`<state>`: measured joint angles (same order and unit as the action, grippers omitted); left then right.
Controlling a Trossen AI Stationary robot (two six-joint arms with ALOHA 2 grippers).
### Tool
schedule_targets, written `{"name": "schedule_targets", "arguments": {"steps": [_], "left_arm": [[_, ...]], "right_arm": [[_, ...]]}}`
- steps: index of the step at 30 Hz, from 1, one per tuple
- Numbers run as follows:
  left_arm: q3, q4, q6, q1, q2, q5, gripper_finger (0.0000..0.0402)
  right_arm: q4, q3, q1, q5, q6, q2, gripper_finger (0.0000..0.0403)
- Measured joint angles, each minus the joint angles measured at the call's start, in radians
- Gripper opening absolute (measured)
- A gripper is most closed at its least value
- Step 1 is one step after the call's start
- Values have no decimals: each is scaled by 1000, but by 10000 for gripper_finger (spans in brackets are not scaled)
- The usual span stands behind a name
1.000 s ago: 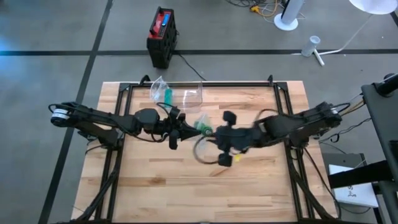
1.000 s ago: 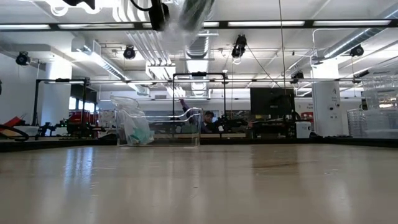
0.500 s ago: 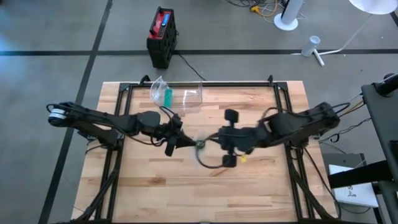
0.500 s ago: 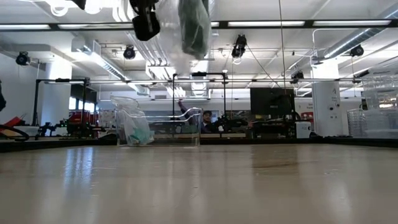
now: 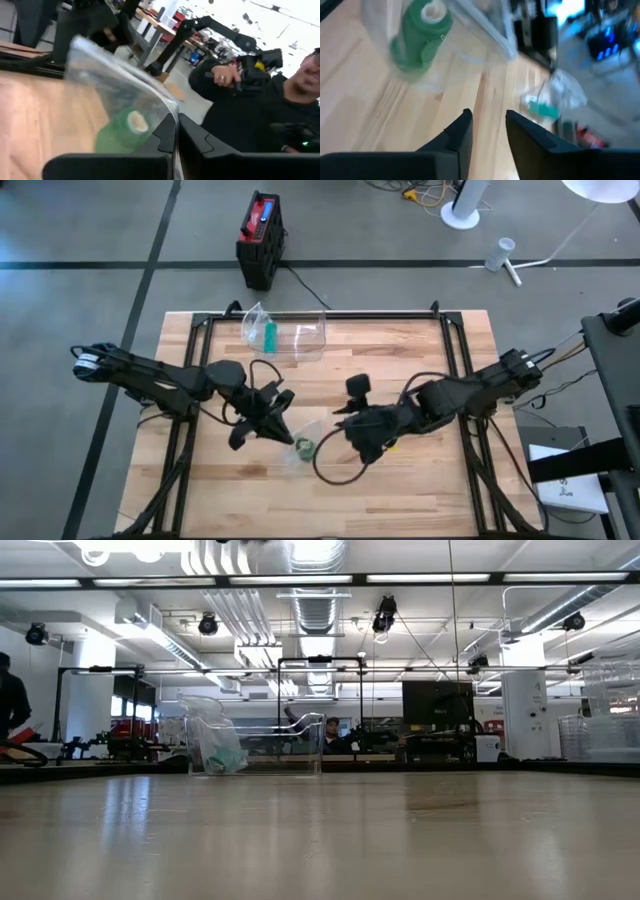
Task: Roll bandage
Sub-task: Put the green bandage into the transparent zip bag
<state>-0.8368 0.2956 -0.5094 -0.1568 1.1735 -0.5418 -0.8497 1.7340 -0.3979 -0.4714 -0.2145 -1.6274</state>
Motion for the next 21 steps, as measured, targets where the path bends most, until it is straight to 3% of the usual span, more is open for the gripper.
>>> {"name": "schedule_targets", "arguments": {"steps": [5, 10, 15, 21], "left_arm": [[0, -18, -34, -3, -6, -26, 0], [1, -45, -50, -17, -5, -26, 0], [1, -58, -50, -20, -2, -28, 0], [1, -67, 37, -34, -2, -25, 0]], "right_arm": [[130, 3, -4, 0, -144, -39, 139], [175, 2, 11, 15, -166, -50, 173], [249, 2, 22, 203, -145, -49, 193], [316, 0, 27, 241, -178, -63, 191]]}}
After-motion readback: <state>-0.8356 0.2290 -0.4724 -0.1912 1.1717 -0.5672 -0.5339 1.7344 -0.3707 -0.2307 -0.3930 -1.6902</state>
